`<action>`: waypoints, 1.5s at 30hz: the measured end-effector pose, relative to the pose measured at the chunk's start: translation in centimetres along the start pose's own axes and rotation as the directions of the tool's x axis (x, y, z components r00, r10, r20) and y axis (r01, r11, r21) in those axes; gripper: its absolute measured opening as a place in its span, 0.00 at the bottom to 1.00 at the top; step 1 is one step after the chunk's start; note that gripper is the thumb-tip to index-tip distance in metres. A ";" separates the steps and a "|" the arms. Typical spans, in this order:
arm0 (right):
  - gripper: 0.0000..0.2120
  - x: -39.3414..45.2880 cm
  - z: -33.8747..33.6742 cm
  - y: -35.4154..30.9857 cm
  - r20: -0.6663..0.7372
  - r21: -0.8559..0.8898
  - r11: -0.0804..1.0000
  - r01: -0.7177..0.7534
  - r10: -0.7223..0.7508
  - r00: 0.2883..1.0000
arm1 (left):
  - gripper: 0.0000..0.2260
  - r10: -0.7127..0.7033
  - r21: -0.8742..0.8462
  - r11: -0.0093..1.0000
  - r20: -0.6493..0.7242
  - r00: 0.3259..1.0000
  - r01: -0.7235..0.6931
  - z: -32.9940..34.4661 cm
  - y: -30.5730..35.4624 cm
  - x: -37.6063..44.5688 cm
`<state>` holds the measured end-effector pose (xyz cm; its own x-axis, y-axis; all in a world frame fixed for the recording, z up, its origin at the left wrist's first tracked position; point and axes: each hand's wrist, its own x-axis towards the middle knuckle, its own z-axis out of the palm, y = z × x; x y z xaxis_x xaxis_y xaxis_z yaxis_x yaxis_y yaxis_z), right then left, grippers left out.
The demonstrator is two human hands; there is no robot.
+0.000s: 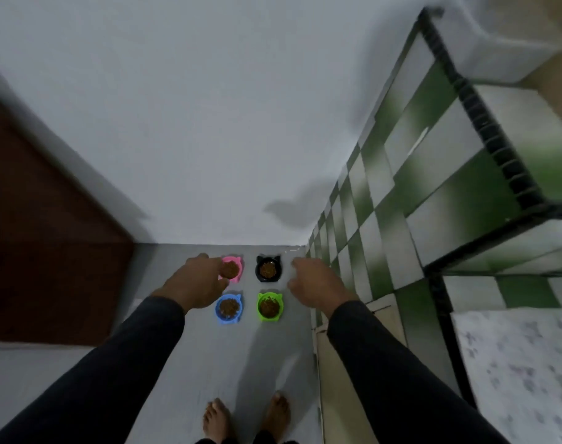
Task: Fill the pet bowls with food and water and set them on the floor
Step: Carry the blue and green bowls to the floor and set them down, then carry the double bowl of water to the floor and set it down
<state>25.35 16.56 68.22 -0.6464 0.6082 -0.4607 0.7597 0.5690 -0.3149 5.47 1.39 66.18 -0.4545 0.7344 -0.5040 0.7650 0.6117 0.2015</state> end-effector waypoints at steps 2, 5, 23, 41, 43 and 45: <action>0.15 -1.0 -2.0 -0.2 -0.042 0.007 1.000 0.011 -0.011 0.999 | 0.21 0.010 0.017 1.000 -0.020 1.000 -0.010 -2.0 0.8 -0.7; 0.16 -2.3 -4.6 -0.3 -0.107 -0.027 0.999 0.021 -0.024 0.994 | 0.24 0.038 0.023 0.999 -0.049 0.998 -0.037 -4.4 2.0 -1.8; 0.14 -14.0 -9.5 -3.1 -0.394 0.074 0.981 -0.178 0.193 0.899 | 0.26 0.335 0.224 0.927 -0.141 0.932 -0.300 -11.9 6.3 -7.3; 0.19 -35.6 -1.3 -4.8 -0.494 0.271 0.781 -0.562 0.615 0.615 | 0.20 0.774 0.220 0.606 0.057 0.631 -0.764 -7.3 13.1 -18.2; 0.18 -38.5 -0.3 -4.2 -0.487 0.310 0.742 -0.595 0.661 0.571 | 0.19 0.811 0.226 0.554 0.073 0.581 -0.801 -6.1 14.9 -20.0; 0.20 -41.4 0.8 -3.5 -0.483 0.341 0.705 -0.622 0.699 0.528 | 0.21 0.843 0.236 0.505 0.071 0.533 -0.831 -4.8 16.7 -21.9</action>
<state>49.53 -11.02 87.73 0.1555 0.9859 -0.0624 0.9618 -0.1655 -0.2181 26.03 -3.04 84.59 0.4355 0.8861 -0.1584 0.8711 -0.3705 0.3223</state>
